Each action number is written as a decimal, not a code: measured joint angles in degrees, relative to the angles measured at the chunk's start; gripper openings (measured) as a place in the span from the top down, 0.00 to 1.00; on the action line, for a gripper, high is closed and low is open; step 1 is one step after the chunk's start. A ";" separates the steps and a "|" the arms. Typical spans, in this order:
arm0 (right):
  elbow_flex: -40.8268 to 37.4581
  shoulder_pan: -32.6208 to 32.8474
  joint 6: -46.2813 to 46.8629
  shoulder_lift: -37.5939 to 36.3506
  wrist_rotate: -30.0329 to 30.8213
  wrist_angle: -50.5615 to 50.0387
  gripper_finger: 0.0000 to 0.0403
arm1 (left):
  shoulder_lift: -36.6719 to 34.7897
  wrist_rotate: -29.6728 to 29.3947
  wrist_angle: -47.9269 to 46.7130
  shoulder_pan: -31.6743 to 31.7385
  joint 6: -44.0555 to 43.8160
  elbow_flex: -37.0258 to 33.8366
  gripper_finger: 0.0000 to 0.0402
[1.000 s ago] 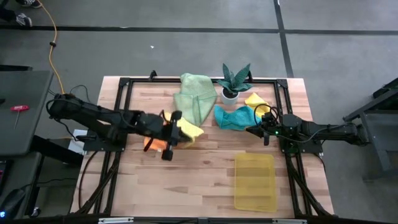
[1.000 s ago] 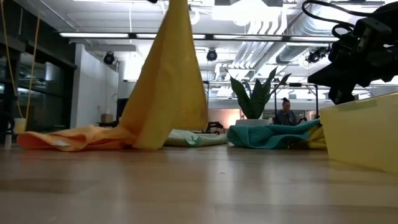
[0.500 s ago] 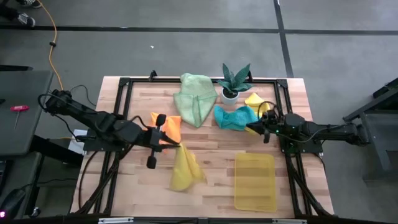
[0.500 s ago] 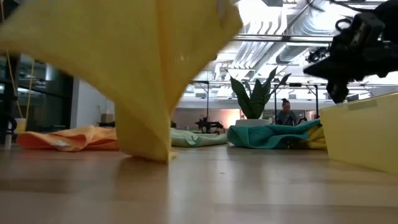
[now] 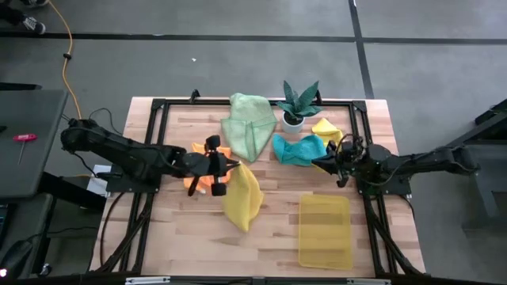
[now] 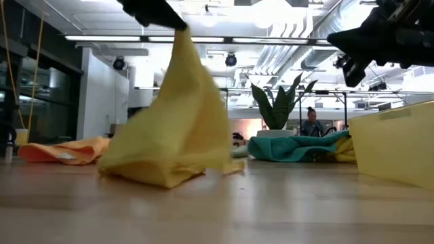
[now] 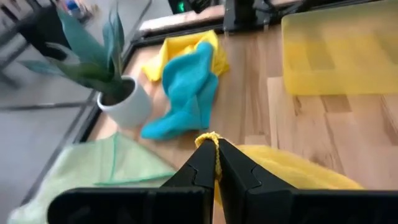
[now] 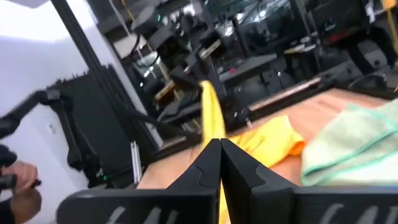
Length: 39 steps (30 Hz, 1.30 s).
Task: Fold microfiber towels
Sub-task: Fold the left yellow microfiber cloth
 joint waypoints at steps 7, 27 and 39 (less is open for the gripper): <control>1.72 3.76 1.97 14.81 4.14 4.15 1.00 | 2.18 -0.29 -3.22 -0.79 -2.91 0.04 1.00; 43.70 7.08 -14.01 66.61 7.02 -22.12 0.67 | 2.20 -5.23 -11.80 -9.08 -13.96 0.04 1.00; 56.01 7.08 -15.08 82.08 8.45 -32.03 0.67 | 2.20 -5.40 -11.91 -9.10 -13.79 0.04 1.00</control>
